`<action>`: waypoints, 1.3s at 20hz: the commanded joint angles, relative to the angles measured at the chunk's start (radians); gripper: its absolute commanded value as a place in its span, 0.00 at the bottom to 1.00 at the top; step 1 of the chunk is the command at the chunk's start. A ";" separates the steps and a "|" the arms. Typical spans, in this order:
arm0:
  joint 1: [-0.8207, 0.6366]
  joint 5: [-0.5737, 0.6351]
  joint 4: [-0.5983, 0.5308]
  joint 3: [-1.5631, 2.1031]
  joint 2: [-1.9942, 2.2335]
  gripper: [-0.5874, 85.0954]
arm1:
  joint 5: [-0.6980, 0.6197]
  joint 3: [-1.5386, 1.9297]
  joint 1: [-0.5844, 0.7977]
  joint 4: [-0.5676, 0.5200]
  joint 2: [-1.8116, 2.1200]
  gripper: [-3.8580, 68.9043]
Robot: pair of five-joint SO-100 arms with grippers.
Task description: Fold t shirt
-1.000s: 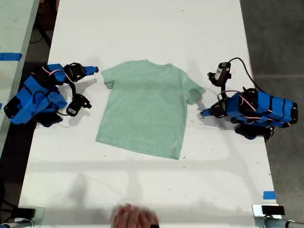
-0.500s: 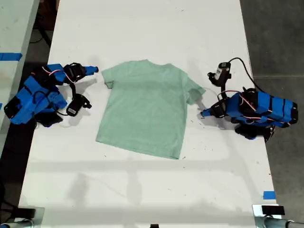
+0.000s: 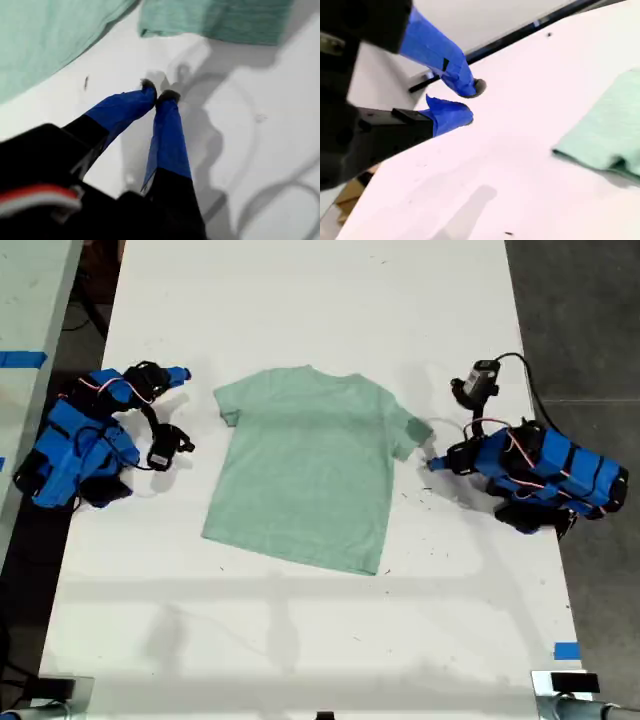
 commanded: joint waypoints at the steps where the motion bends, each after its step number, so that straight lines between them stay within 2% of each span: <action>1: -0.224 0.008 0.002 0.038 0.003 0.05 | -0.017 0.044 0.431 -0.034 0.014 0.11; 3: -0.261 0.008 0.002 0.038 0.003 0.05 | -0.017 0.044 0.650 -0.034 0.014 0.11; 5: -0.198 0.002 0.002 0.038 0.000 0.06 | -0.015 0.052 0.821 -0.071 0.014 0.09; 6: -0.135 0.002 0.002 0.038 0.000 0.05 | 0.126 0.074 0.923 -0.146 0.015 0.10; 7: -0.074 0.002 0.002 0.038 0.000 0.05 | 0.451 0.067 1.002 -0.106 0.015 0.13; 8: -0.014 0.002 0.002 0.038 0.000 0.05 | 0.627 0.061 1.025 -0.092 0.017 0.26; 9: 0.041 0.002 0.002 0.038 0.000 0.05 | 0.515 0.052 1.017 -0.155 0.018 0.27; 10: 0.092 0.002 0.002 0.038 0.000 0.05 | 0.515 0.043 1.022 -0.175 0.018 0.12; 11: 0.135 0.002 0.002 0.038 0.000 0.05 | 0.578 0.040 1.025 -0.190 0.018 0.07; 12: 0.144 0.002 0.002 0.038 0.000 0.04 | 0.756 0.018 0.946 -0.101 0.018 0.19; 13: 0.106 -0.003 0.002 0.038 0.000 0.03 | 0.552 -0.037 0.853 -0.072 0.018 0.20; 14: 0.060 -0.035 0.002 0.038 0.000 0.03 | 0.318 -0.092 0.680 -0.106 0.018 0.24; 15: 0.025 -0.169 0.002 0.038 0.000 0.03 | 0.279 -0.120 0.572 -0.224 -0.009 0.30; 16: -0.011 -0.219 0.003 0.038 0.000 0.04 | 0.298 -0.206 0.532 -0.264 -0.181 0.29; 19: -0.098 -0.172 0.003 0.038 0.000 0.04 | 0.224 -0.712 0.459 -0.227 -1.077 0.43; 22: -0.120 -0.172 0.003 0.038 0.000 0.04 | 0.239 -0.816 0.425 -0.259 -1.244 0.46; 26: -0.118 -0.172 0.003 0.038 0.000 0.04 | 0.311 -0.687 0.321 -0.367 -1.266 0.41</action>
